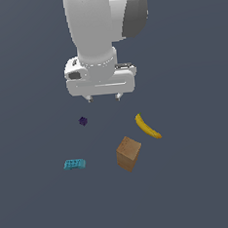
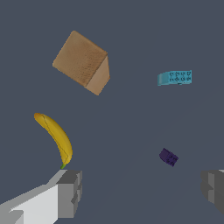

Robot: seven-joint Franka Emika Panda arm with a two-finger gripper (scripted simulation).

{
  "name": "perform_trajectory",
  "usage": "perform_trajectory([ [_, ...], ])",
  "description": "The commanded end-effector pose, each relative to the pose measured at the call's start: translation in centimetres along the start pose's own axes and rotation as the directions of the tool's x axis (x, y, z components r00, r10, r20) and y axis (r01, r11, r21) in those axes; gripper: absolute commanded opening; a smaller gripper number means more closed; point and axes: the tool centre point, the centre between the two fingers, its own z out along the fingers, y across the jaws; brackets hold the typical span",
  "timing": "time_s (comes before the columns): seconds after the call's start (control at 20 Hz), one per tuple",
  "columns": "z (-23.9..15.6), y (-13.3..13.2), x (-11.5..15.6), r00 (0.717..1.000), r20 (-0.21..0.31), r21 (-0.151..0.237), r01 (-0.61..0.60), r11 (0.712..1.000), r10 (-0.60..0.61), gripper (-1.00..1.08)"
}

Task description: Pick up a designated object from a clutter of objects.

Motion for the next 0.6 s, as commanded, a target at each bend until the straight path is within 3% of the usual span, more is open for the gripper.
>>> perform_trajectory([
  [0.0,0.2,0.1,0.2,1.0,0.0,0.002,-0.017,1.0,0.017,1.0],
  [0.3,1.1,0.9,1.5,0.994,-0.002,0.012,-0.108,0.994,0.108,1.0],
  [0.55,2.4,2.0,3.1,0.974,-0.002,0.024,-0.227,0.974,0.227,1.0],
])
